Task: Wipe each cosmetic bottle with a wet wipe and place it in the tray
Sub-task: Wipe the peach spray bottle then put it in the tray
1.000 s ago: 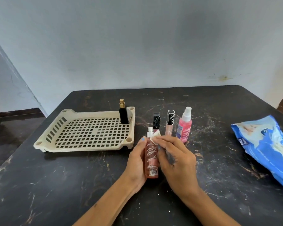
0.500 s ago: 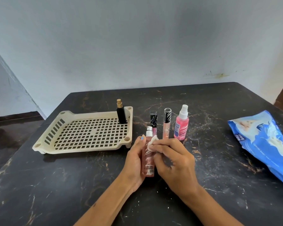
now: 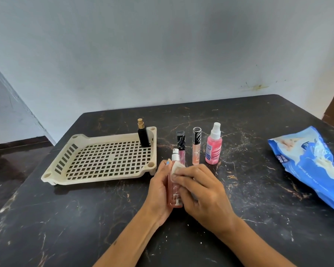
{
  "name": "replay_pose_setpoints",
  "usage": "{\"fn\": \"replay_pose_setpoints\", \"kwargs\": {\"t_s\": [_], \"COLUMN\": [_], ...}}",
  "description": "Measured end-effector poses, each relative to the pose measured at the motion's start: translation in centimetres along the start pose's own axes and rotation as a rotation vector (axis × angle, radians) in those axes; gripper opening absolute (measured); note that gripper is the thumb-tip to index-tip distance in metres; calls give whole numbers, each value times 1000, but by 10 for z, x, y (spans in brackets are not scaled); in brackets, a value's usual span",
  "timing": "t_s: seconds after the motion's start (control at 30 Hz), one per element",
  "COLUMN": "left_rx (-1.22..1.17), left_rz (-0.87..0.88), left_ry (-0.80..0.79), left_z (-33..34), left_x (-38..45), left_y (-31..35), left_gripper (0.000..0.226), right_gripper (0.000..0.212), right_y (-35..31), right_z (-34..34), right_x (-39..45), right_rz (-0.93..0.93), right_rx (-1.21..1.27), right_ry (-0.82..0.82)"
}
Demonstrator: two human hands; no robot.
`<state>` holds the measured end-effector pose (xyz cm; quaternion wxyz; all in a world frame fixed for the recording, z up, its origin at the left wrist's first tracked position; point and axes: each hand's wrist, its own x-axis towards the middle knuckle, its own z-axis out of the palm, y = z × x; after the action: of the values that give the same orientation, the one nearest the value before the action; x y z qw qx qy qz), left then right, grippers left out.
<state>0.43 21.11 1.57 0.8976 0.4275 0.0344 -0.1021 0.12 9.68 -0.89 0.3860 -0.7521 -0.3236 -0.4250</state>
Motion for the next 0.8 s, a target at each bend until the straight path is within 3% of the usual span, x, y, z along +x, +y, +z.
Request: {"fn": "replay_pose_setpoints", "kwargs": {"t_s": [0.1,0.27,0.43,0.6,0.8], "left_rx": [-11,-5,7,11,240], "left_rz": [36,-1,23,-42,67], "left_ry": [5,6,1,-14,35], "left_z": [2,-1,0,2,6], "left_x": [0,1,2,-2,-3], "left_y": [0,0,-1,2,-2], "left_gripper": [31,46,33,38,34], "right_gripper": [15,16,19,20,23], "right_y": [3,0,4,-2,10], "right_z": [-1,0,-1,0,-1], "right_x": [1,1,0,-1,1], "right_rz": [37,-80,61,-42,129], "right_rx": [-28,-48,-54,8,-36], "right_ry": [23,-30,32,-3,88]}}
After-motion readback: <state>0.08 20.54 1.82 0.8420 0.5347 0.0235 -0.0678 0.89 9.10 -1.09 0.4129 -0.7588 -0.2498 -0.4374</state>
